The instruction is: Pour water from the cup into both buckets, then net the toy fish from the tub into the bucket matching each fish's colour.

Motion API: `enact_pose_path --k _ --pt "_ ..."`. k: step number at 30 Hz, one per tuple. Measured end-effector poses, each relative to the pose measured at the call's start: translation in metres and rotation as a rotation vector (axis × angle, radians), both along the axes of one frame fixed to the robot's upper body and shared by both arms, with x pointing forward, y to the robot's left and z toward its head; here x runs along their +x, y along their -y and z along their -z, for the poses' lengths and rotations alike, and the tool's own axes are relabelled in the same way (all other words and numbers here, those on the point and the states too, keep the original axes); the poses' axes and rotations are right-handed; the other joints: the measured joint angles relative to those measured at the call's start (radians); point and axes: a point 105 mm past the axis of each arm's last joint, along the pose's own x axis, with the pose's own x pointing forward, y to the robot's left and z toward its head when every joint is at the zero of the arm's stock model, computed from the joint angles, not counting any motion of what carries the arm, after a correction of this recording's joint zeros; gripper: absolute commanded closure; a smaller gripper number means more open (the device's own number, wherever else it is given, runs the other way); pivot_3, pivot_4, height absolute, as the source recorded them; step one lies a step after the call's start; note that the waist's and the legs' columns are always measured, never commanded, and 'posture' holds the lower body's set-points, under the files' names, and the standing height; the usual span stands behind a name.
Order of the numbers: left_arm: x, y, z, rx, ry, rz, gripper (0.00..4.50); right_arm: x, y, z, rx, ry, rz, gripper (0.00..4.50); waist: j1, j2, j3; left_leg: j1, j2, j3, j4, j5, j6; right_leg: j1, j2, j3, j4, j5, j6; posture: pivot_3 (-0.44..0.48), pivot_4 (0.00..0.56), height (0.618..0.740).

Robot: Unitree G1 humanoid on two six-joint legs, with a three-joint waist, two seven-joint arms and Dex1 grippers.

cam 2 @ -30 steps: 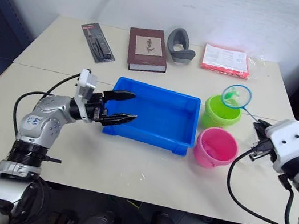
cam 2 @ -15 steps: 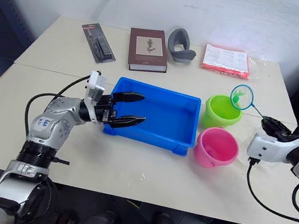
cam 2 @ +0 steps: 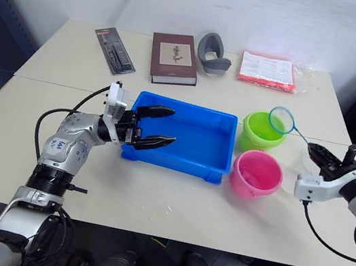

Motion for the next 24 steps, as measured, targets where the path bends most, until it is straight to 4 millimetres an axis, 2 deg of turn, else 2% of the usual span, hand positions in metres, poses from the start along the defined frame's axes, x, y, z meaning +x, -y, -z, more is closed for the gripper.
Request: enact_pose_path --k 2,4,6,7,8,10,12,14,16,19,22,24 --pt "-0.003 -0.007 -0.001 0.013 -0.001 0.023 0.03 -0.005 -0.020 -0.009 0.283 -0.046 -0.079 4.50 -0.008 0.000 0.000 0.000 0.001 -0.001 0.000 0.000 0.000 0.000 0.001 -0.001 0.000 0.000 0.000 0.000 0.150 0.740" --pt "-0.005 -0.019 -0.004 0.024 -0.014 0.037 0.03 -0.014 -0.043 -0.009 0.512 -0.153 -0.182 4.50 -0.011 0.000 0.000 0.000 0.002 -0.002 0.000 0.000 0.000 0.001 0.001 -0.001 0.000 0.000 0.000 0.000 0.150 0.740" --pt "-0.008 -0.044 -0.013 0.033 -0.033 0.042 0.03 -0.031 -0.077 -0.010 0.745 -0.344 -0.338 4.50 -0.011 0.001 0.001 0.000 0.002 -0.003 0.000 0.000 0.000 0.001 0.000 -0.001 0.001 0.000 0.000 0.000 0.150 0.740" --pt "-0.010 -0.051 -0.017 0.035 -0.037 0.040 0.03 -0.037 -0.086 -0.009 0.780 -0.401 -0.378 4.50 -0.010 0.001 0.001 0.000 0.002 -0.003 0.000 0.000 0.000 0.001 0.000 -0.002 0.001 0.000 0.000 0.000 0.150 0.740" --pt "-0.013 -0.061 -0.022 0.035 -0.042 0.046 0.03 -0.046 -0.098 -0.008 0.809 -0.483 -0.429 4.50 -0.009 0.001 0.001 0.000 0.002 -0.004 0.000 0.000 0.000 0.001 0.000 -0.002 0.001 0.000 0.000 0.000 0.150 0.740" --pt "-0.026 -0.085 -0.034 0.072 -0.043 0.059 0.03 -0.070 -0.131 0.008 0.822 -0.727 -0.537 4.50 -0.008 0.001 0.000 0.000 0.002 -0.005 0.000 -0.001 0.001 0.001 -0.001 -0.003 -0.001 0.000 0.000 0.000 0.150 0.740" --pt "-0.042 -0.100 -0.037 0.148 -0.021 0.085 0.03 -0.083 -0.151 0.028 0.818 -0.899 -0.573 4.50 -0.008 0.001 0.000 0.000 0.000 -0.005 0.000 -0.002 0.003 0.001 -0.003 -0.002 -0.001 0.000 0.000 0.000 0.150 0.740" --pt "-0.057 -0.112 -0.027 0.241 -0.046 0.100 0.03 -0.094 -0.166 0.050 0.798 -1.046 -0.589 4.50 -0.008 0.001 0.000 0.000 0.000 -0.005 0.000 -0.002 0.003 0.001 -0.004 -0.002 -0.004 0.000 0.000 0.000 0.150 0.740" --pt "-0.067 -0.124 -0.006 0.345 -0.109 0.081 0.03 -0.103 -0.182 0.072 0.779 -1.169 -0.614 4.50 -0.009 0.001 0.000 0.000 0.000 -0.005 0.000 -0.003 0.003 0.001 -0.004 -0.002 -0.007 0.000 -0.001 0.000 0.150 0.740" --pt "-0.079 -0.127 0.018 0.430 -0.159 0.111 0.03 -0.095 -0.206 0.088 0.775 -1.190 -0.654 4.50 -0.009 0.000 0.000 0.000 0.001 -0.006 0.000 -0.003 0.003 0.001 -0.005 -0.002 -0.006 0.000 -0.002 0.000 0.150 0.740" --pt "-0.088 -0.121 0.032 0.451 -0.166 0.153 0.03 -0.071 -0.216 0.110 0.779 -1.187 -0.615 4.50 -0.006 0.000 0.000 -0.001 0.000 -0.006 0.000 -0.003 0.003 0.000 -0.006 -0.003 -0.006 0.000 -0.003 0.000 0.150 0.740" --pt "-0.091 -0.121 0.037 0.451 -0.176 0.161 0.03 -0.063 -0.218 0.122 0.805 -1.216 -0.585 4.50 -0.007 0.000 0.000 -0.002 0.000 -0.006 0.000 -0.003 0.003 -0.001 -0.006 -0.003 -0.006 0.000 -0.003 0.000 0.150 0.740"
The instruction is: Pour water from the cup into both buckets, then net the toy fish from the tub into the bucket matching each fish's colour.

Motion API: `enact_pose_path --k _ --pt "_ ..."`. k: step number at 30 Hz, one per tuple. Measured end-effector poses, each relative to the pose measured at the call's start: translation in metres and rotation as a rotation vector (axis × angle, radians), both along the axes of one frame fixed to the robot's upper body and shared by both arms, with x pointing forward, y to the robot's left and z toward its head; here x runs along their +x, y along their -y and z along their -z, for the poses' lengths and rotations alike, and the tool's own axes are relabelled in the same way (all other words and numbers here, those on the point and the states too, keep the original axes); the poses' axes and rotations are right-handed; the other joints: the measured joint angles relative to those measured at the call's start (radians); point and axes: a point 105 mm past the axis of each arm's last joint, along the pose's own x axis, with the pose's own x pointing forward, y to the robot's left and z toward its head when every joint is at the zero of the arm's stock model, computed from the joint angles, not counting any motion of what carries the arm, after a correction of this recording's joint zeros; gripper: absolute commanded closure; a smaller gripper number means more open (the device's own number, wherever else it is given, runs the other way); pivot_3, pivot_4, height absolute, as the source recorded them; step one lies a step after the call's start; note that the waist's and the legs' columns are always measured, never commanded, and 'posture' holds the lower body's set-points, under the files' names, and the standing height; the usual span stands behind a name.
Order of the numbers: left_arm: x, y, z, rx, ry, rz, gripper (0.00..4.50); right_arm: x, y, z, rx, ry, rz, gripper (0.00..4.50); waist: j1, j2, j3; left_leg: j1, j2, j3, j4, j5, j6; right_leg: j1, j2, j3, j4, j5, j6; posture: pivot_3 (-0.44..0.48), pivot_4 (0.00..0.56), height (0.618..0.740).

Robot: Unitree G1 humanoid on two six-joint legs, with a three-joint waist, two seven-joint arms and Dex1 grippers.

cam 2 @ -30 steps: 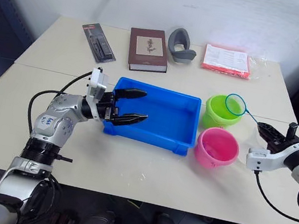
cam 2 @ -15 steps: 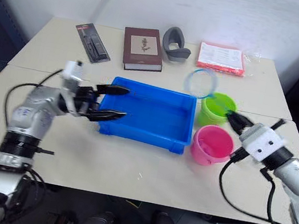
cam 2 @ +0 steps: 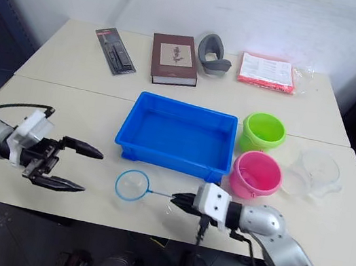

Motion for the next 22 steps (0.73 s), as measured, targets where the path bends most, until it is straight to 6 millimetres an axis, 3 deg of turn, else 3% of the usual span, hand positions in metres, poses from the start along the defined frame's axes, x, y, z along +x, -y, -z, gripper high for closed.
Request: enact_pose_path --k 1,3,4,5,9,12,15,18,21,22 --pt "-0.002 0.000 0.003 0.003 -0.008 0.001 0.00 0.003 0.000 0.007 -0.002 -0.036 0.005 3.63 -0.002 0.000 0.000 0.000 0.000 0.000 0.000 0.000 0.000 0.000 0.000 0.000 0.001 0.000 0.000 0.000 0.150 0.740" --pt "-0.003 0.001 0.004 0.008 -0.009 0.005 0.00 0.005 0.003 0.015 -0.023 -0.059 -0.004 3.25 -0.003 0.000 0.000 0.000 0.000 0.000 0.000 0.000 0.000 0.000 0.000 0.000 0.001 0.000 0.000 0.000 0.150 0.740" --pt "-0.004 0.001 0.006 0.011 -0.005 0.009 0.00 0.007 0.008 0.024 -0.056 -0.065 -0.005 2.52 -0.003 0.001 0.000 -0.001 0.000 0.000 0.000 0.000 0.000 0.000 0.001 0.000 0.002 0.000 0.000 0.000 0.150 0.740" --pt "-0.006 0.001 0.008 0.013 -0.006 0.011 0.00 0.007 0.009 0.027 -0.060 -0.069 -0.010 2.15 -0.004 0.001 0.000 -0.001 0.000 0.001 0.000 0.000 0.000 0.000 0.001 0.000 0.002 0.000 0.000 0.000 0.150 0.740" --pt "-0.005 0.003 0.014 0.033 0.011 0.001 0.00 0.001 0.006 0.020 -0.034 -0.056 -0.051 0.03 -0.003 0.001 0.000 0.000 0.000 0.001 0.000 0.000 0.000 0.000 0.001 0.000 0.002 0.000 0.000 0.000 0.150 0.740" --pt "0.003 -0.005 0.017 0.064 0.055 -0.111 0.00 -0.025 0.018 -0.002 0.013 -0.043 -0.082 0.03 0.004 0.004 0.002 -0.001 0.000 0.000 -0.001 -0.001 0.001 0.000 0.001 -0.001 0.002 0.000 0.000 0.000 0.150 0.740" --pt "0.008 -0.025 0.022 0.123 0.108 -0.237 0.00 -0.054 0.043 -0.037 0.038 -0.013 -0.069 0.03 0.008 0.003 0.002 -0.001 0.001 0.000 -0.001 -0.002 0.001 0.001 0.001 -0.002 0.000 0.000 0.001 0.000 0.150 0.740" --pt "0.008 -0.045 0.022 0.177 0.149 -0.306 0.00 -0.076 0.077 -0.061 0.000 0.011 0.007 0.03 0.015 0.003 0.001 0.001 0.001 0.001 -0.001 -0.005 0.005 0.003 0.001 -0.001 -0.004 0.000 0.001 0.000 0.150 0.740" --pt "0.011 -0.066 0.018 0.194 0.167 -0.404 0.00 -0.094 0.131 -0.078 -0.138 0.033 0.152 0.03 0.023 0.002 0.001 0.004 0.001 0.001 -0.001 -0.007 0.007 0.005 0.001 -0.001 -0.004 0.000 0.001 0.000 0.150 0.740" --pt "0.012 -0.067 0.017 0.192 0.174 -0.408 0.00 -0.097 0.140 -0.080 -0.164 0.034 0.173 0.03 0.023 0.002 0.001 0.006 0.001 0.001 -0.001 -0.007 0.007 0.008 0.001 -0.001 -0.004 0.000 0.001 0.000 0.150 0.740"
